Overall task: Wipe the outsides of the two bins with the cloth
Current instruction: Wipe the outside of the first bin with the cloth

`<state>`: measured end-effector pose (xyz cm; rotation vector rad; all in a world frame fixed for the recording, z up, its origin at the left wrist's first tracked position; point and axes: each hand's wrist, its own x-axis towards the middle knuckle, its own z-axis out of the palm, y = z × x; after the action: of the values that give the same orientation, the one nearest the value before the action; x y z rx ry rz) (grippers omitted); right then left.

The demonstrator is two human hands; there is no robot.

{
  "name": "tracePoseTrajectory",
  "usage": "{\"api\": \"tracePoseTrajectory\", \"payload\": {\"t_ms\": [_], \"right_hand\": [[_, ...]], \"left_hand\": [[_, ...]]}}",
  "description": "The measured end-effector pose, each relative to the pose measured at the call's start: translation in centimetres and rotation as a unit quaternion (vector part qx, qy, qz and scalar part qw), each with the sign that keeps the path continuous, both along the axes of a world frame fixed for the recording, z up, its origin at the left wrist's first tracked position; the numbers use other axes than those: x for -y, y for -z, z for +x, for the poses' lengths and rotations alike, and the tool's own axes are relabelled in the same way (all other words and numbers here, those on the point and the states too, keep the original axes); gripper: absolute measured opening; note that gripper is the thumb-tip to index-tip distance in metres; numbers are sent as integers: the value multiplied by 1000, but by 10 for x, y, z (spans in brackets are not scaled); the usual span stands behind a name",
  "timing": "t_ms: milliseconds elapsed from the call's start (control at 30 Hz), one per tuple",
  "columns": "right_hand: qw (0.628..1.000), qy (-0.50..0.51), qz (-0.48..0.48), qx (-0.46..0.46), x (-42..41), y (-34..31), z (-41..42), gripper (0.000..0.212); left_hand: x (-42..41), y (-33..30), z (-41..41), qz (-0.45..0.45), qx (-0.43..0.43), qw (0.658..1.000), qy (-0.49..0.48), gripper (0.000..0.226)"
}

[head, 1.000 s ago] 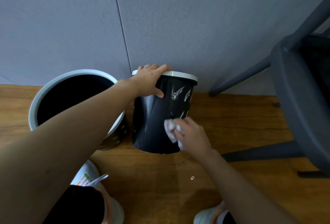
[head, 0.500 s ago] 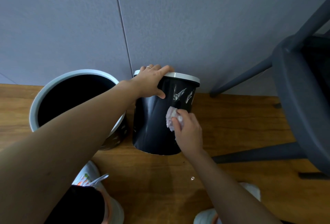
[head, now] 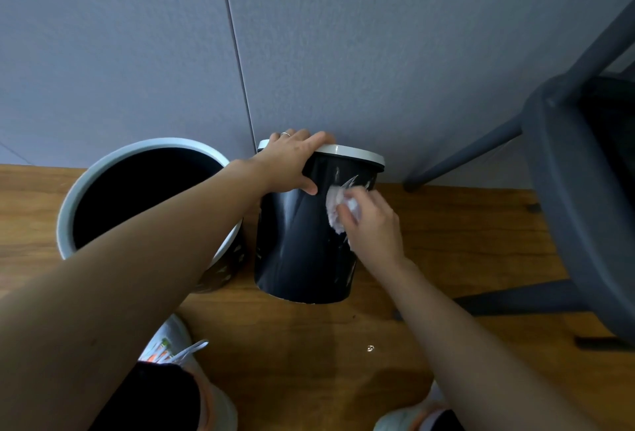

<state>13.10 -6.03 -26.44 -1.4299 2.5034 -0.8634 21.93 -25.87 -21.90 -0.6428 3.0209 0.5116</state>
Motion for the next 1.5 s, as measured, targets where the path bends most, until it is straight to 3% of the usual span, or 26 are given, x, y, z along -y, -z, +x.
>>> {"api": "tracePoseTrajectory", "payload": {"t_ms": [167, 367, 567, 767, 900, 1067, 1333, 1500], "right_hand": [[995, -80, 31, -48, -16, 9, 8, 22], [997, 67, -36, -19, 24, -23, -27, 21], [1000, -16, 11, -7, 0, -7, -7, 24], [999, -34, -23, -33, 15, -15, -6, 25], [999, 8, -24, -25, 17, -16, -15, 21], [989, 137, -22, 57, 4, -12, -43, 19], [999, 25, -30, -1, 9, -13, -22, 21], [989, -109, 57, -81, -8, -4, -15, 31]], "left_hand": [[1, 1, 0, -1, 1, 1000, 3, 84], [-2, 0, 1, -14, 4, 1000, 15, 83], [-3, 0, -1, -14, 8, 1000, 22, 86], [-5, 0, -2, -23, 6, 999, 26, 86], [-4, 1, 0, -22, 4, 1000, 20, 87], [-1, 1, 5, 1, -4, 1000, 23, 84], [-1, -3, 5, -12, 8, 1000, 27, 83], [0, -5, 4, -9, 6, 999, 33, 83]]}}
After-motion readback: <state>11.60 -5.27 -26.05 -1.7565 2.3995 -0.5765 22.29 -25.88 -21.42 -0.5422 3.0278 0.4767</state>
